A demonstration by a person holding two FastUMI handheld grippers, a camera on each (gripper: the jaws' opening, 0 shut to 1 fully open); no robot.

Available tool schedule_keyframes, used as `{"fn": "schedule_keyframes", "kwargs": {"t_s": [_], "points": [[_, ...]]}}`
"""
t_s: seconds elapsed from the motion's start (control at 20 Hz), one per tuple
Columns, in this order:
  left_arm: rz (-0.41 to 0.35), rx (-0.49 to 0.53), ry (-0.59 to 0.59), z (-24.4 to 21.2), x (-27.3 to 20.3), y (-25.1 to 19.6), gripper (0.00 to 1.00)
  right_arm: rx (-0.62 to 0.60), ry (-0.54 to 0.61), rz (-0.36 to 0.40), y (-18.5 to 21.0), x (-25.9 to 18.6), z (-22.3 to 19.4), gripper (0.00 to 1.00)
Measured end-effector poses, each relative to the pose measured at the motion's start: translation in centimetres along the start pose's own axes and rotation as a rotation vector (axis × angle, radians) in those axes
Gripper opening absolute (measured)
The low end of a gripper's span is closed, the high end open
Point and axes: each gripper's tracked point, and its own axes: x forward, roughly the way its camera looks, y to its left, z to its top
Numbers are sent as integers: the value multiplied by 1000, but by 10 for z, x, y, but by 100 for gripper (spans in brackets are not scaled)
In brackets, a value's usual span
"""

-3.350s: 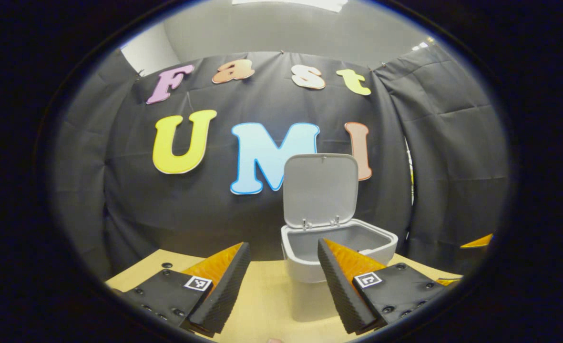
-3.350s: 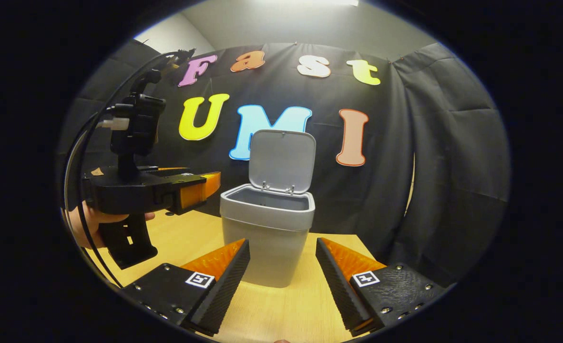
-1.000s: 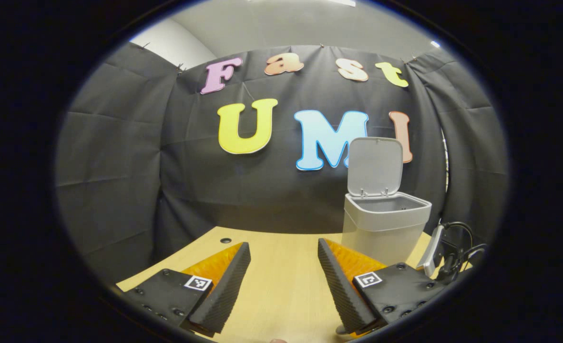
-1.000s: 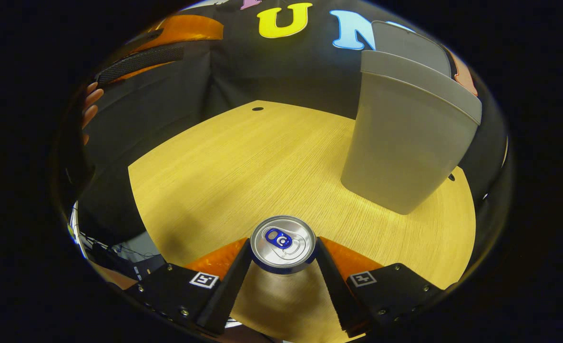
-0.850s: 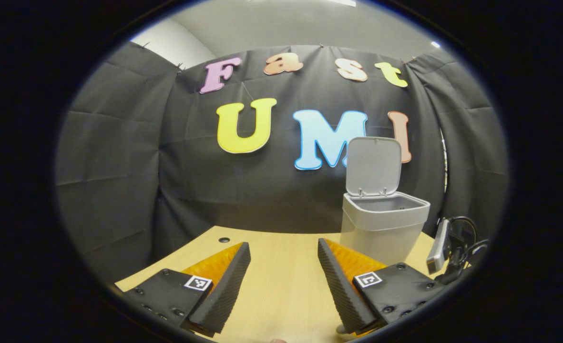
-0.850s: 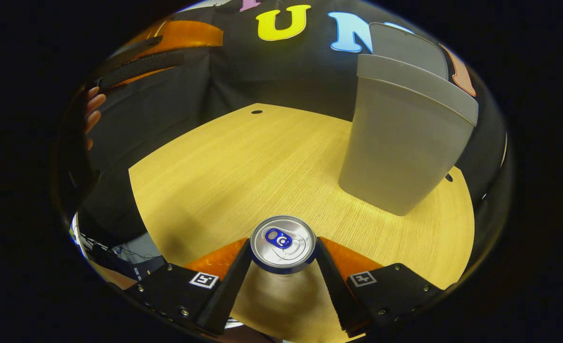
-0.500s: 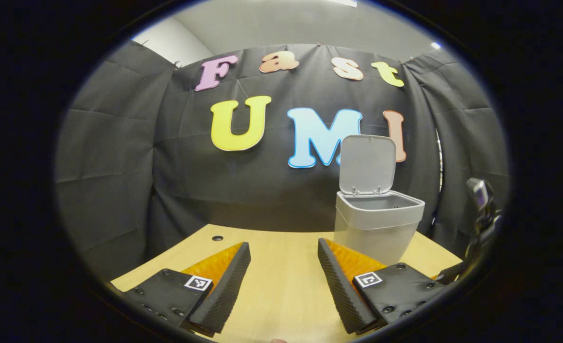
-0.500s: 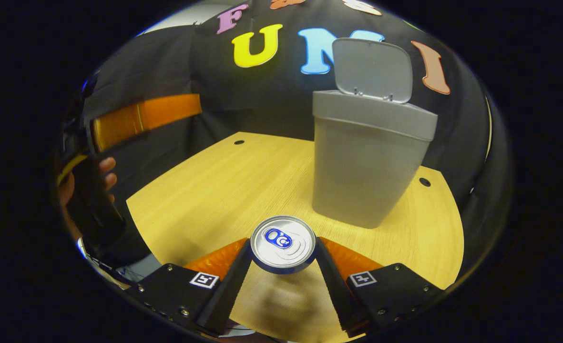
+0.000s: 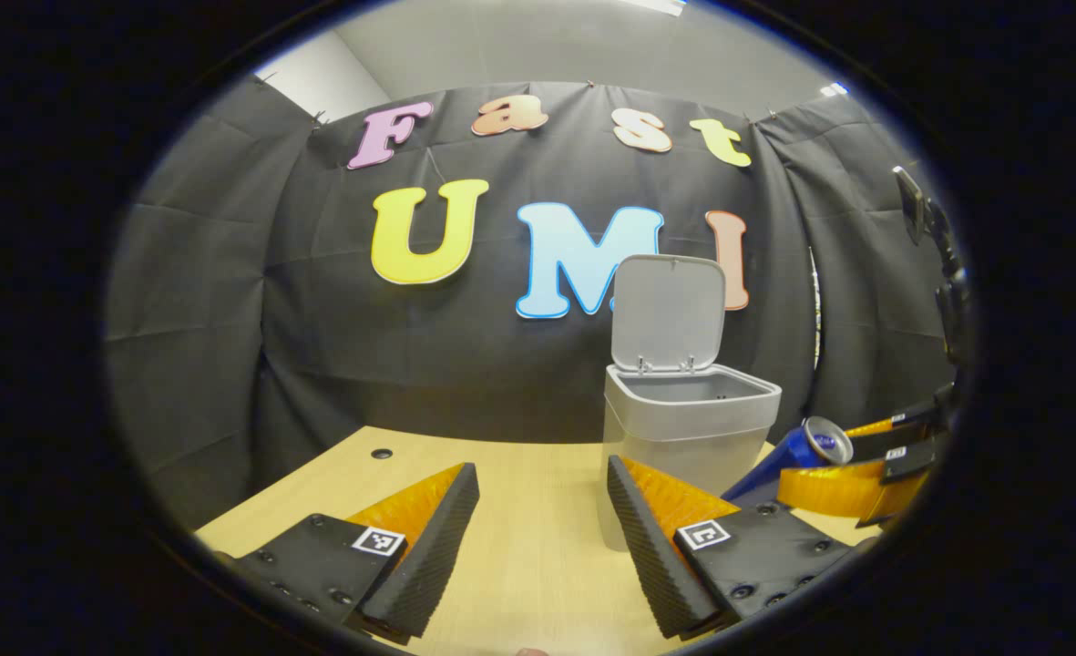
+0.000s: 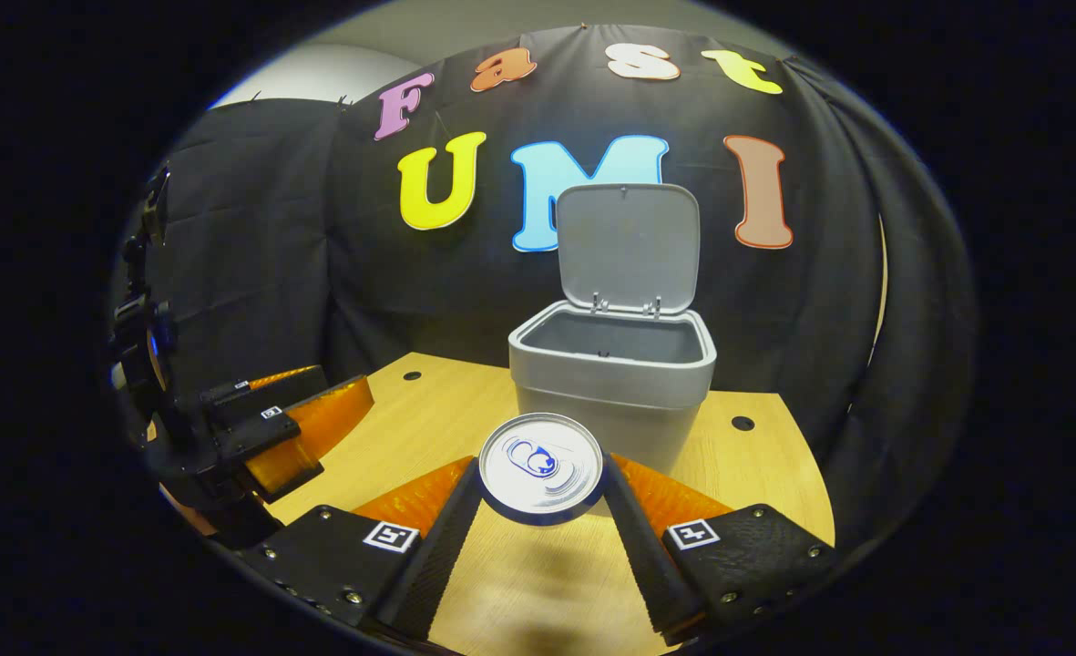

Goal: Press the lid of the desktop garbage bin to open it, pick up the crumpled paper on the desktop and throw it into the bin, then pick up the pop can on the desktop and drop it into the bin, and finally close the garbage bin lid.

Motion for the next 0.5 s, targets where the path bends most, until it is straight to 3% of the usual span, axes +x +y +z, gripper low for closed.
{"fn": "schedule_keyframes", "kwargs": {"t_s": [0.5], "points": [[7,-7,-6,3,1,1,93,-48,-182,-47,-23,9,82,84]]}}
